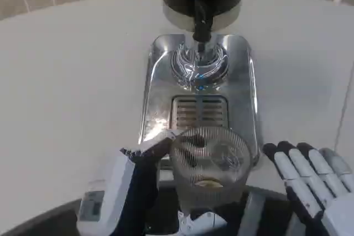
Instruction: Grasp the cup under the faucet to collect the drink, then remove the cup.
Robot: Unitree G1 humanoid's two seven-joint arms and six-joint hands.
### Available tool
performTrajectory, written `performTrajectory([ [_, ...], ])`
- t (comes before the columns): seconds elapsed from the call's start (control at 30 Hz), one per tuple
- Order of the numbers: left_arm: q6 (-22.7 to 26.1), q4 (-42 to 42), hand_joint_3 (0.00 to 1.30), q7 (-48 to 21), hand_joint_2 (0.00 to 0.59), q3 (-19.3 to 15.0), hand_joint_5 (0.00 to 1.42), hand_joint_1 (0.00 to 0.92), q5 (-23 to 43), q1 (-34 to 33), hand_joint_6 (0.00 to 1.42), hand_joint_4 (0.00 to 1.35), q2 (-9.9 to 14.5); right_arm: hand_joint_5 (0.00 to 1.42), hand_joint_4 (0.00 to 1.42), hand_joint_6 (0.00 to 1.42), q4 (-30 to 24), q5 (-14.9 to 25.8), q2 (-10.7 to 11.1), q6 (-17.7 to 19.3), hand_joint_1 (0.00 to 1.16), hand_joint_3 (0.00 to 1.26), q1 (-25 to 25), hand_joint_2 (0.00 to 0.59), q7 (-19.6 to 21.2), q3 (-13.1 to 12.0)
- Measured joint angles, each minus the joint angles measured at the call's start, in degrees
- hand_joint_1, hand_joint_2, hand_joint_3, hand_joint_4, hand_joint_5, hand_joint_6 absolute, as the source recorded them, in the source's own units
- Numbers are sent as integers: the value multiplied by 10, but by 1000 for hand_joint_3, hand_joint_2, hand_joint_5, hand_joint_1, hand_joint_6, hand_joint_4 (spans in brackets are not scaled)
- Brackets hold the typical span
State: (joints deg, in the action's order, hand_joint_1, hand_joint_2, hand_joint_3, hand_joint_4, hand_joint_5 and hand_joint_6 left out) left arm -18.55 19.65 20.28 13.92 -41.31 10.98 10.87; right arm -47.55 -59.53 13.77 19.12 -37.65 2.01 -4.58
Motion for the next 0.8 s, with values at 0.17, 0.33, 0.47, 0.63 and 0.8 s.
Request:
performTrajectory([
  [0.17,0,-4,1217,0,61,0,1424,667,1,-4,1424,1224,-2,0,0,0,0,0,-5,-3,339,0,0,586,-3,1],
  [0.33,0,-6,1217,0,61,0,1424,668,1,-7,1424,1224,-4,0,0,0,-1,-1,-13,-3,341,0,-13,586,-2,2],
  [0.47,0,-8,1217,0,61,0,1424,668,0,-27,1424,1212,-8,0,0,0,-3,-6,-20,-2,342,0,-27,586,2,6],
  [0.63,4,-54,1217,3,61,-4,1424,669,-1,-65,1424,1211,-20,0,0,0,-8,-10,-31,-3,342,0,-37,586,5,5],
  [0.8,19,-146,1215,27,61,-18,1424,669,-4,-154,1424,1210,-35,0,0,0,-21,-15,-58,-18,346,0,-29,586,5,8],
])
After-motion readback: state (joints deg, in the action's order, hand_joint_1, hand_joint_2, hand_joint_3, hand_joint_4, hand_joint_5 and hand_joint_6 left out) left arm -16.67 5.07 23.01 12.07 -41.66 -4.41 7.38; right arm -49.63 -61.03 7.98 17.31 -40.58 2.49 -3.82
